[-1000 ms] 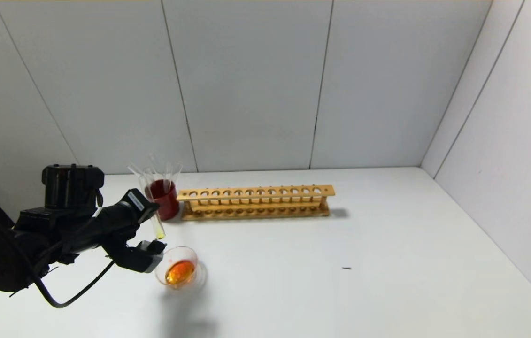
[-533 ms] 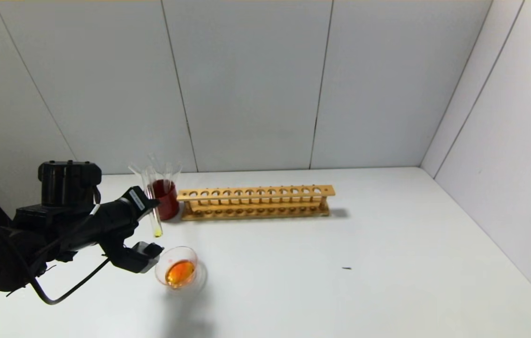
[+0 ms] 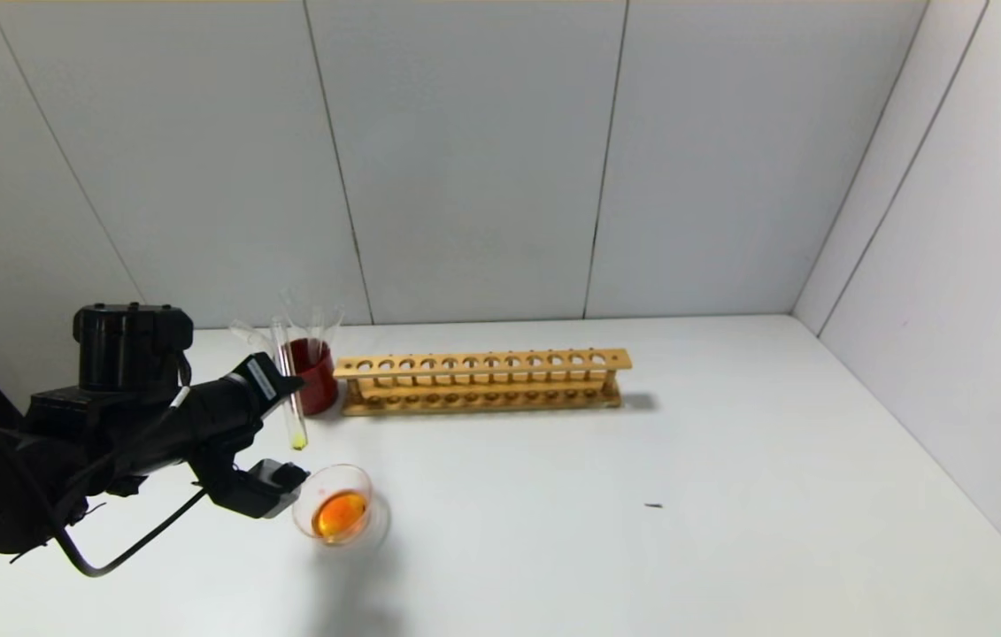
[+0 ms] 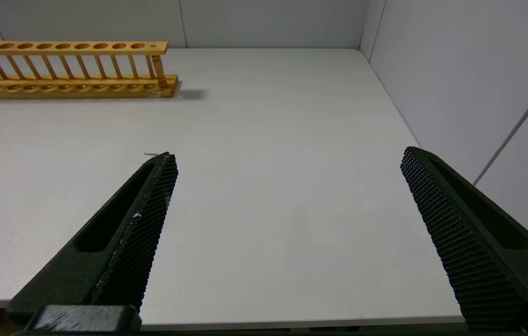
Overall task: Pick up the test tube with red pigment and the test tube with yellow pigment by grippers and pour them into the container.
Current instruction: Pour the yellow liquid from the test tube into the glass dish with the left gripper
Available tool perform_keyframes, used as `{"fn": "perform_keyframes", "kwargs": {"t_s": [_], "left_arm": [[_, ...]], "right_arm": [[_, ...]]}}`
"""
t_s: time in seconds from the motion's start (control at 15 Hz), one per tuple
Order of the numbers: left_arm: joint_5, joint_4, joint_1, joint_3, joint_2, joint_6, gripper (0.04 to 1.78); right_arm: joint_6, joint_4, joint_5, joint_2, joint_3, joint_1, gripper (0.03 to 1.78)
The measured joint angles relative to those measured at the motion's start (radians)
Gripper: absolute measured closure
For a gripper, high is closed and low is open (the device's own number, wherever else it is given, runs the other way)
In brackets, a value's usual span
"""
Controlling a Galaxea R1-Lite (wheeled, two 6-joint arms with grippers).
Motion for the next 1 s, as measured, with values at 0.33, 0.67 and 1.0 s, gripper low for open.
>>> {"fn": "perform_keyframes", "kwargs": {"t_s": [0.33,0.67,1.0], "left_arm": [[0.005,-0.006,-0.002,-0.001,-0.011,0.057,1.52],[0.037,-0.006,-0.002,0.007,-0.042,0.086,1.52],[0.037,-0.007,-0.003,0.008,-0.056,0.08,1.52]], "right_arm": [[0.0,0.0,0.0,0.0,0.0,0.0,0.06],[0.0,0.0,0.0,0.0,0.0,0.0,0.06],[0.0,0.0,0.0,0.0,0.0,0.0,0.06]]}}
